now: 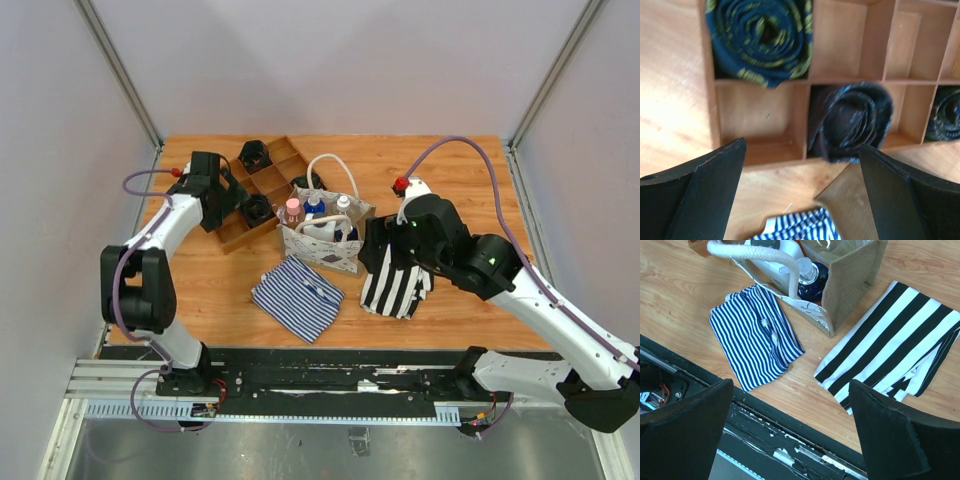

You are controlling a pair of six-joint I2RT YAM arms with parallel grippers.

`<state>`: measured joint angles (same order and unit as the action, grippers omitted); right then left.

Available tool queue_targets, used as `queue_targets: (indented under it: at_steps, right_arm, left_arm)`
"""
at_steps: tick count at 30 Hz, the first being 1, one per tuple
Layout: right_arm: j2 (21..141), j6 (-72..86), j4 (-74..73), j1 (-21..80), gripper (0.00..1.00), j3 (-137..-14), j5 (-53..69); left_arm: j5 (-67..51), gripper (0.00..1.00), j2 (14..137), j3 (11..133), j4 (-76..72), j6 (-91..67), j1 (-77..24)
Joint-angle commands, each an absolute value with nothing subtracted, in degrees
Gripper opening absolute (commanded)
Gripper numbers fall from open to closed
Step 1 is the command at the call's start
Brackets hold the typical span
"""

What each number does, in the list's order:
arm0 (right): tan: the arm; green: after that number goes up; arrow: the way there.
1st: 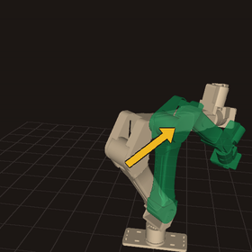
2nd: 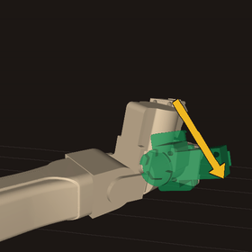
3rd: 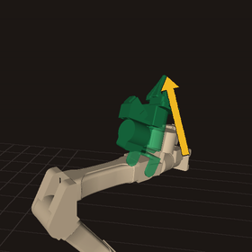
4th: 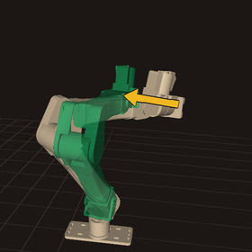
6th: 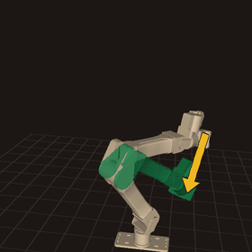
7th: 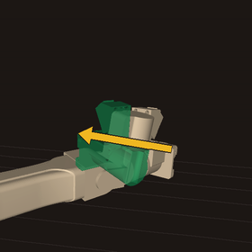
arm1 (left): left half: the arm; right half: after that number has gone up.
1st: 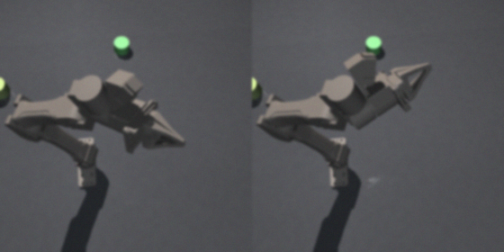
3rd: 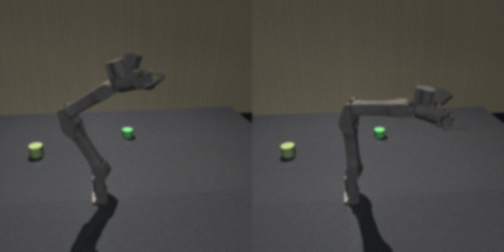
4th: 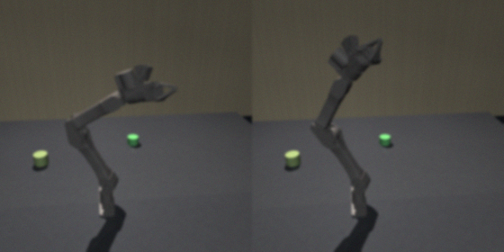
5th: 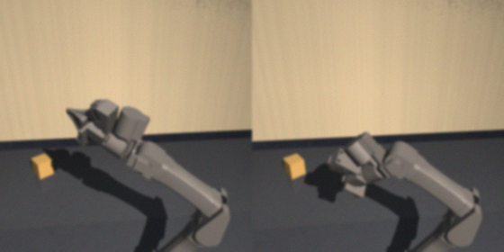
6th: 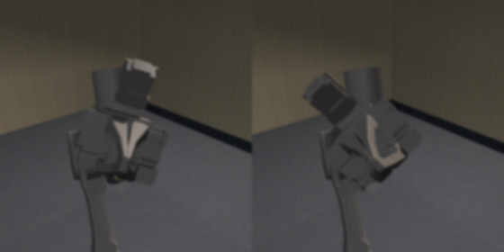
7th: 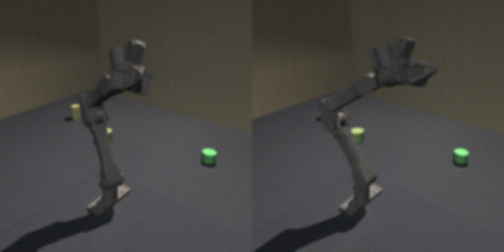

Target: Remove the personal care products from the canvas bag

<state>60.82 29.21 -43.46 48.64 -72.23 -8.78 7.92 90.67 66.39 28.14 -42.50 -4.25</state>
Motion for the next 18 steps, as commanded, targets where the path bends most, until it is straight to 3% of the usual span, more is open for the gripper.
queue_targets:
  at_steps: [1,12,18]
  right_arm:
    - [59.97,30.62,-41.78,49.75,0.99,-71.04,-8.14]
    - [59.99,30.54,-41.77,49.82,0.99,-69.96,-9.56]
    - [59.20,30.96,-43.27,49.78,0.99,-69.52,-10.42]
  left_arm:
    - [9.09,1.00,98.87,73.97,29.12,-41.06,-4.22]
    - [7.19,1.00,109.19,76.84,31.79,-41.89,-4.22]
    - [15.33,1.00,109.28,76.34,34.80,-48.97,-2.72]
